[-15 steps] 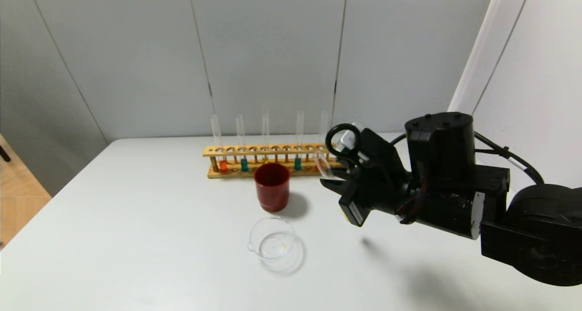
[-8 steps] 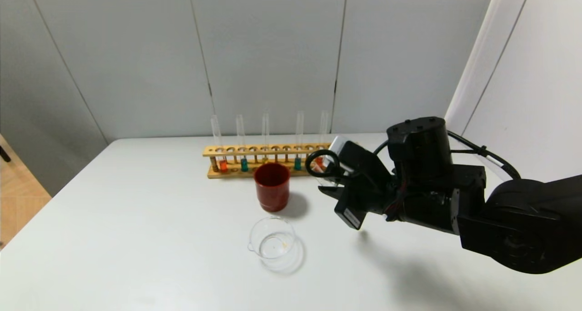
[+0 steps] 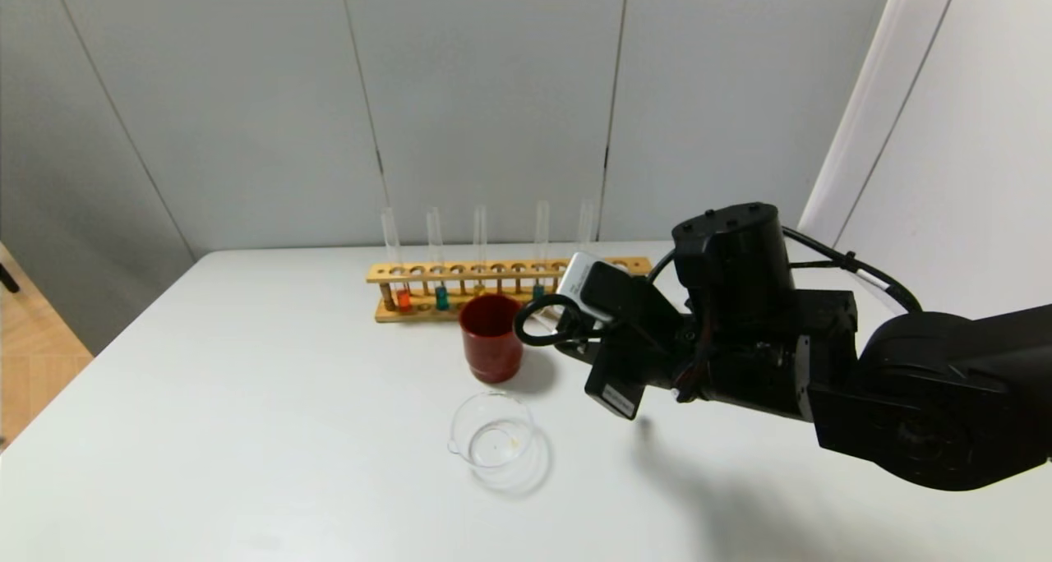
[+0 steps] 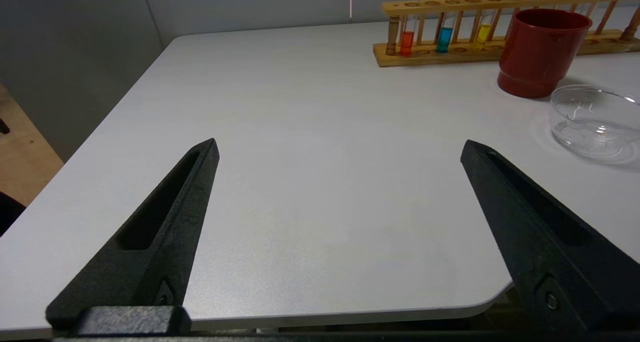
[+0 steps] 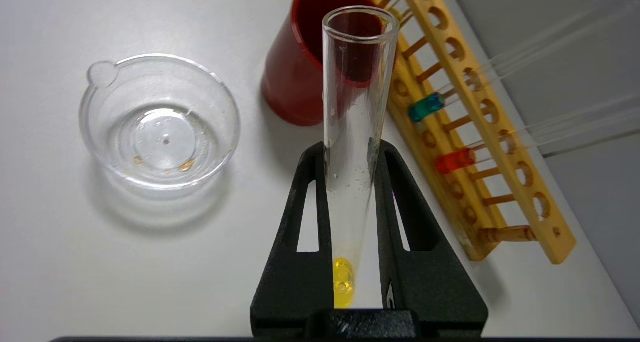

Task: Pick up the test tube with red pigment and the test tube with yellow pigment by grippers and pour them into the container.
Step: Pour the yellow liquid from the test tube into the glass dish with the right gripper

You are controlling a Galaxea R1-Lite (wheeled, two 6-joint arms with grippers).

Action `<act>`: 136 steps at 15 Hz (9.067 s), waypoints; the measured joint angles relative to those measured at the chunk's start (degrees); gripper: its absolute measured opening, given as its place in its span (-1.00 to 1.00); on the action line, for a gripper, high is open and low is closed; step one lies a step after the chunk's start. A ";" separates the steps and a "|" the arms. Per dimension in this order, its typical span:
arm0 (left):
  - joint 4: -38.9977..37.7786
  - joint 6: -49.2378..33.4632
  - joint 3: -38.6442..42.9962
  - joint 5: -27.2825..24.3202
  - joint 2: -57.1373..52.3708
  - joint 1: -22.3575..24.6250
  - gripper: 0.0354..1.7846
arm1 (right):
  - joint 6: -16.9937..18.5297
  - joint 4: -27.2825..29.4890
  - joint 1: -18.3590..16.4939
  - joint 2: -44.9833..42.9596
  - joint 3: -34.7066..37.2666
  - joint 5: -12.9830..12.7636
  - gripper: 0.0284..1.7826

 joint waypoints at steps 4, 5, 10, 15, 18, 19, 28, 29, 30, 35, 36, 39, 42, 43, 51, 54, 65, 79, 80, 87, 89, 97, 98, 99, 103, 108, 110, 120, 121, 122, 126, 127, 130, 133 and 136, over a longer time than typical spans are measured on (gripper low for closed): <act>0.00 0.00 0.00 0.00 0.00 -0.02 0.91 | -3.36 3.45 1.39 0.02 -0.18 -0.11 -0.72; 0.00 -0.02 0.00 0.00 0.00 -0.02 0.91 | -4.00 4.29 1.52 0.02 -0.16 -0.11 -0.72; 0.00 0.00 0.00 0.00 0.00 0.02 0.91 | -8.17 7.47 1.79 0.07 -0.24 -0.11 -0.72; 0.00 -0.02 0.00 0.00 0.00 -0.02 0.91 | -11.95 8.81 1.83 0.44 -1.43 -2.30 -0.72; 0.00 0.00 0.00 0.00 0.00 0.00 0.91 | -14.36 10.93 2.27 0.96 -2.80 -3.07 -0.72; 0.00 0.00 0.00 0.00 0.00 0.02 0.91 | -14.86 11.57 2.54 1.10 -3.24 -3.27 -0.72; 0.00 -0.02 0.00 0.00 0.00 0.02 0.91 | -21.14 15.91 3.93 3.17 -10.08 -5.56 -0.72; 0.00 -0.02 0.00 0.00 0.00 0.00 0.91 | -21.81 16.57 4.41 3.55 -11.02 -6.00 -0.72; 0.00 0.00 0.00 0.00 0.00 0.00 0.91 | -21.94 17.77 5.07 3.90 -12.03 -6.16 -0.72; -0.05 0.00 0.00 0.00 0.00 0.02 0.91 | -23.34 18.64 7.25 5.29 -13.95 -10.24 -0.72; 0.00 -0.02 0.00 0.00 0.00 0.00 0.91 | -23.60 18.64 7.34 5.34 -13.84 -10.31 -0.72; 0.00 0.00 0.00 0.00 0.00 -0.02 0.91 | -24.39 18.71 7.25 5.32 -13.28 -10.37 -0.72; 0.01 0.00 0.00 0.00 0.00 0.00 0.91 | -26.33 19.52 6.86 5.34 -13.03 -10.63 -0.72; 0.00 0.00 0.00 0.00 0.00 -0.02 0.91 | -27.01 20.48 6.86 5.34 -13.17 -11.29 -0.72; 0.00 0.00 0.00 0.00 0.00 0.00 0.91 | -33.16 22.43 7.25 6.14 -15.98 -16.38 -0.72; -0.02 0.00 0.00 0.00 0.00 0.00 0.91 | -33.94 22.56 7.61 6.22 -16.04 -16.88 -0.72; -0.02 0.00 0.00 0.00 0.00 0.00 0.91 | -39.92 22.15 8.17 6.61 -17.23 -23.93 -0.72; 0.00 -0.02 0.00 0.00 0.00 0.00 0.91 | -41.59 22.67 11.84 7.79 -16.18 -26.39 -0.72; 0.00 -0.02 0.00 0.00 0.00 -0.02 0.91 | -42.26 22.75 11.86 7.92 -16.20 -26.61 -0.72; -0.02 0.00 0.00 0.00 0.00 -0.02 0.91 | -43.30 22.76 12.87 8.81 -16.88 -28.57 -0.72; -0.02 0.00 0.00 0.00 0.00 -0.02 0.91 | -43.89 22.83 13.31 8.84 -16.92 -30.46 -0.72; -0.02 -0.02 0.00 0.00 0.00 0.00 0.91 | -44.69 23.94 13.68 9.12 -16.92 -31.33 -0.72; -0.02 0.00 0.00 0.00 0.00 0.00 0.91 | -44.78 23.97 13.87 9.28 -16.94 -31.35 -0.72; -0.02 0.00 0.00 0.00 0.00 0.00 0.91 | -44.78 24.02 14.14 9.45 -16.97 -31.35 -0.72; -0.02 0.00 0.00 0.00 0.00 0.00 0.91 | -45.11 24.80 14.58 10.06 -17.34 -32.93 -0.72; -0.02 0.00 -0.02 0.00 0.00 0.00 0.91 | -44.96 24.82 15.27 9.84 -17.97 -33.12 -0.72; -0.02 -0.02 -0.02 0.00 0.00 0.00 0.91 | -44.96 24.84 15.77 9.67 -17.66 -33.67 -0.72; -0.02 -0.02 0.00 0.00 0.00 0.00 0.91 | -44.61 24.55 15.12 10.14 -17.19 -34.55 -0.72; -0.02 0.00 0.00 0.00 0.00 0.00 0.91 | -44.61 24.55 14.92 10.28 -17.23 -34.55 -0.72; -0.02 0.00 0.00 0.00 0.00 0.00 0.91 | -44.58 24.58 14.75 10.46 -17.27 -34.55 -0.72; -0.02 0.00 0.00 0.00 0.00 -0.02 0.91 | -44.69 24.69 13.98 12.12 -19.09 -34.52 -0.72; 0.00 -0.02 0.00 0.00 0.00 0.00 0.91 | -44.85 24.84 13.84 12.56 -19.43 -34.52 -0.72; 0.00 0.00 0.00 0.00 0.00 0.00 0.91 | -45.11 25.87 13.81 13.31 -19.70 -34.52 -0.72; -0.02 0.00 0.00 0.00 0.00 0.00 0.91 | -45.32 27.55 13.81 13.62 -20.48 -35.21 -0.72; -0.02 0.00 0.00 0.00 0.00 0.00 0.91 | -45.92 28.36 13.85 14.02 -21.93 -35.38 -0.72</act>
